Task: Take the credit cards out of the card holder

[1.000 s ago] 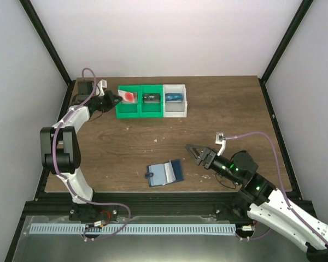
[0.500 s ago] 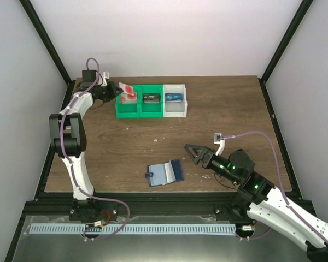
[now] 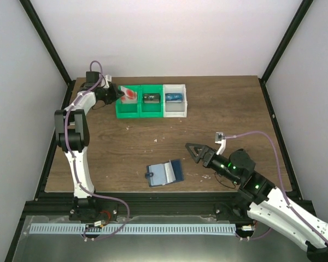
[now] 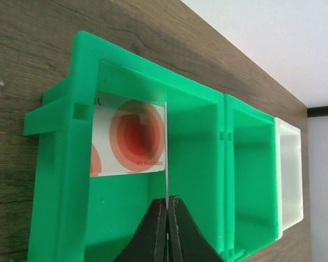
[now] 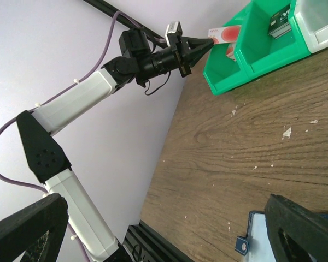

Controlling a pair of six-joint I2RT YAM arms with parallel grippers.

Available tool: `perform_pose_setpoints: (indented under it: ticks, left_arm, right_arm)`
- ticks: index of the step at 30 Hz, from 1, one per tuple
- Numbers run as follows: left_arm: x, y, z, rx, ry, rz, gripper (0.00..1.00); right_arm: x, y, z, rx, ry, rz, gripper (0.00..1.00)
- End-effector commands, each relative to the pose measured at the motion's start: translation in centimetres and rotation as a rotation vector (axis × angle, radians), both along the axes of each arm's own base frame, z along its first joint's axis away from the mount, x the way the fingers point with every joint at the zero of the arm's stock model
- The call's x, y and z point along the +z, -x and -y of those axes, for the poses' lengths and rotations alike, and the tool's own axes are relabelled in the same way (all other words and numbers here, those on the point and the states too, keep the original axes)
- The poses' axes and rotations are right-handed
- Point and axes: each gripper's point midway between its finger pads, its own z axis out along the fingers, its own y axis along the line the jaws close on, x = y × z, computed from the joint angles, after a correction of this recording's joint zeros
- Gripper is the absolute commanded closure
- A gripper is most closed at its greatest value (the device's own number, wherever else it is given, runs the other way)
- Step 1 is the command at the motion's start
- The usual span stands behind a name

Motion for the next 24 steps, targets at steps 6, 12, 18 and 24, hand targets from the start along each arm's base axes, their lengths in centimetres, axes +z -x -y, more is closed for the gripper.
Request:
perform_pose_setpoints:
  ticks: [6,12,18,24]
  left_arm:
    - [0.4,-2.0,0.6,0.007,-0.006,0.032,1.00]
    - [-0.1,-2.3,1.4,-0.011,0.000,0.024,1.00]
    - [-1.0,-2.5,1.4,-0.008,-0.025,0.006,1.00]
    - [-1.1,-3.1,0.9,0.005,-0.054,0.014,0.95]
  right_arm:
    - [1.6,-0.5,1.0,-0.056,-0.015,0.033,0.00]
    - [1.6,-0.9,0.4,-0.051,0.014,0.032,0.00]
    - [1.3,-1.1,0.3,-0.054,0.017,0.034,0.00]
    - [1.3,-1.1,0.6,-0.067,0.026,0.039,0.00]
